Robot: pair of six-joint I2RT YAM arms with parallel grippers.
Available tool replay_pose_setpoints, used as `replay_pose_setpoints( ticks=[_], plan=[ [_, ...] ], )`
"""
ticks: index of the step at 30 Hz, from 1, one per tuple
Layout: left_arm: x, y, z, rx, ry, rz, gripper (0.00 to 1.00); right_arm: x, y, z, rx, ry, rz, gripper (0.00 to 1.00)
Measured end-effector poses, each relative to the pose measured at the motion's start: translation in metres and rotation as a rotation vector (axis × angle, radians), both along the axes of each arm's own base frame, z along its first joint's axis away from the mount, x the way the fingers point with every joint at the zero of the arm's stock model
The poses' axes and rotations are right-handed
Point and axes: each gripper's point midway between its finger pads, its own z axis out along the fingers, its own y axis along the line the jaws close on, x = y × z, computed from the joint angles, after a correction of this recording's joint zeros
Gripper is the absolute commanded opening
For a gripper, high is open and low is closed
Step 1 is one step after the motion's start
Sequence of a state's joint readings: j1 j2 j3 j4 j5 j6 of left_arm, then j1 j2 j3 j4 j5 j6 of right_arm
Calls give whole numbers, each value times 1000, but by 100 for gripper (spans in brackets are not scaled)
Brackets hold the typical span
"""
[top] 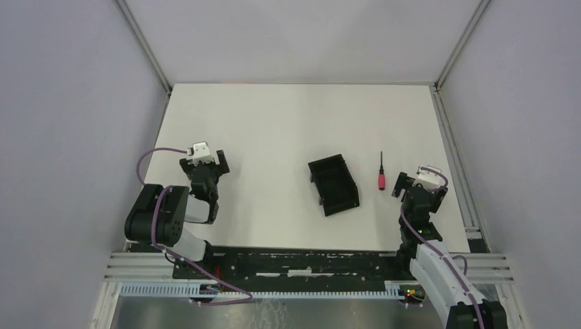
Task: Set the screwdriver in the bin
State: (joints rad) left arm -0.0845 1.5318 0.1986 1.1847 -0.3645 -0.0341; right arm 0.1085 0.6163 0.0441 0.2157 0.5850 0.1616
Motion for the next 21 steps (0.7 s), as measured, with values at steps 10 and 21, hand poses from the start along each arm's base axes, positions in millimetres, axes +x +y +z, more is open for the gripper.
replay_pose_setpoints(
  ticks=[10, 21],
  plan=[
    [0, 0, 0, 0, 0, 0, 100, 30, 18, 57, 43, -61, 86, 98],
    [0, 0, 0, 0, 0, 0, 100, 138, 69, 115, 83, 248, 338, 82]
  ],
)
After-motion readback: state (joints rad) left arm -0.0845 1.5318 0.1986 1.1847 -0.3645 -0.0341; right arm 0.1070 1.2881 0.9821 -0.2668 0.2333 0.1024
